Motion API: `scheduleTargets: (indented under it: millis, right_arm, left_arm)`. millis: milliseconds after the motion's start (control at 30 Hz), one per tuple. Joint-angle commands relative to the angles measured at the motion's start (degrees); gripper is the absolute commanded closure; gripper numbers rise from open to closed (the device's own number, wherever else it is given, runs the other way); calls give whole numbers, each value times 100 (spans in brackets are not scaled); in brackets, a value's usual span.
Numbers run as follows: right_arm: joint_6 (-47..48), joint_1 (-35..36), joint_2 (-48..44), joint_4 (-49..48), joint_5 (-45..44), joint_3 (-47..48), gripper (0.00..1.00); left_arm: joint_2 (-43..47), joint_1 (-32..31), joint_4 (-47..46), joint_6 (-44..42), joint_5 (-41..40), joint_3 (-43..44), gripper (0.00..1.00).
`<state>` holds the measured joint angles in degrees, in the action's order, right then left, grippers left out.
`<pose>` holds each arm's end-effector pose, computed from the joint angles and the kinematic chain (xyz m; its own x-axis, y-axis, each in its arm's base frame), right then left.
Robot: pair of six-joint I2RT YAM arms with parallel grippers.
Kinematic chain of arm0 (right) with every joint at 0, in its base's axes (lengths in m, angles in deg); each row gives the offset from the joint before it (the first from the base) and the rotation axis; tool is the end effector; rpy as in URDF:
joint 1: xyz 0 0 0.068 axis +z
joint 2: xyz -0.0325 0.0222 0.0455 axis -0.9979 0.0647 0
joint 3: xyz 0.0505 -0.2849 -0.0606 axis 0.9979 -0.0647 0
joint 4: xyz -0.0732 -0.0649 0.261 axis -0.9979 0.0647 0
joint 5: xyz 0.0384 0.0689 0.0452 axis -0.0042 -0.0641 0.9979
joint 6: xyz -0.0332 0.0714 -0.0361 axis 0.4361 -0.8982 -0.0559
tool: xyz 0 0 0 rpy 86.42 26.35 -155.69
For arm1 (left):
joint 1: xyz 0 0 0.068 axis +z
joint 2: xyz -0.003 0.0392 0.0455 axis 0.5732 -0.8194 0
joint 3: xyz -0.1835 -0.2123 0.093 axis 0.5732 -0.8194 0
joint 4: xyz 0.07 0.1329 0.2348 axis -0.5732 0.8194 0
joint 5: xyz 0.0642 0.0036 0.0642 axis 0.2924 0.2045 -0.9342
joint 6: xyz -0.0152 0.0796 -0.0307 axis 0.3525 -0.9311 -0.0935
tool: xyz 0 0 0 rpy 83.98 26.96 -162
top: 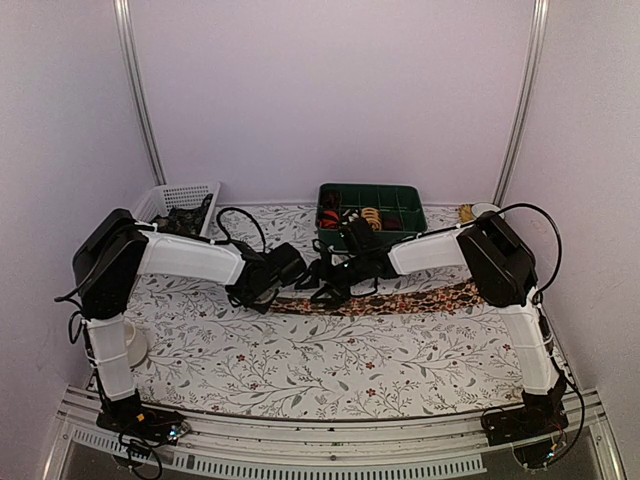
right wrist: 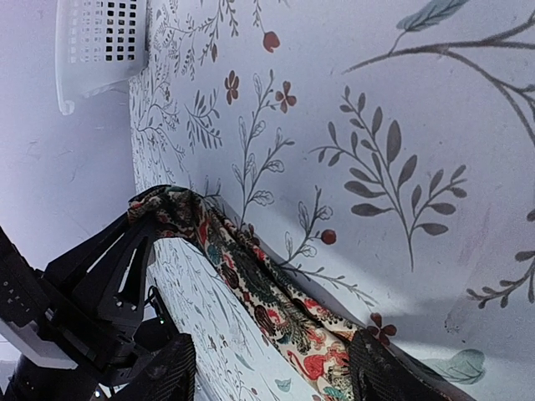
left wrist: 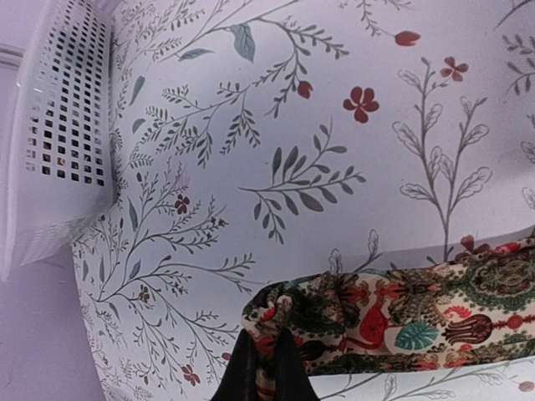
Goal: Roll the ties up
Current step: Roll the tie at the center of the board.
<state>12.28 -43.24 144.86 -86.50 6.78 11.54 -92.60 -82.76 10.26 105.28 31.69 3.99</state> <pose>0.3721 0.4097 0.1036 -0.9925 -0.0451 -0.1135 -0.1196 0.5494 0.8269 0.3010 -0.2538 0.1262 -0.7764 0.4464 -0.4450 0.1645 0.8250 0.5406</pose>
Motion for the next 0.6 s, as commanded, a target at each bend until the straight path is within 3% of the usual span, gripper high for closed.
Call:
scheduleTargets:
  millis: [0,567]
  right_arm:
    - [-60,-73,-779,98,-56,-109,38]
    - [-409,-86,-810,-498,456,-251,35]
  left_arm:
    - [60,-37,338,-66,-522,135,100]
    - [-715,-398,896,-213,-1478,383,100]
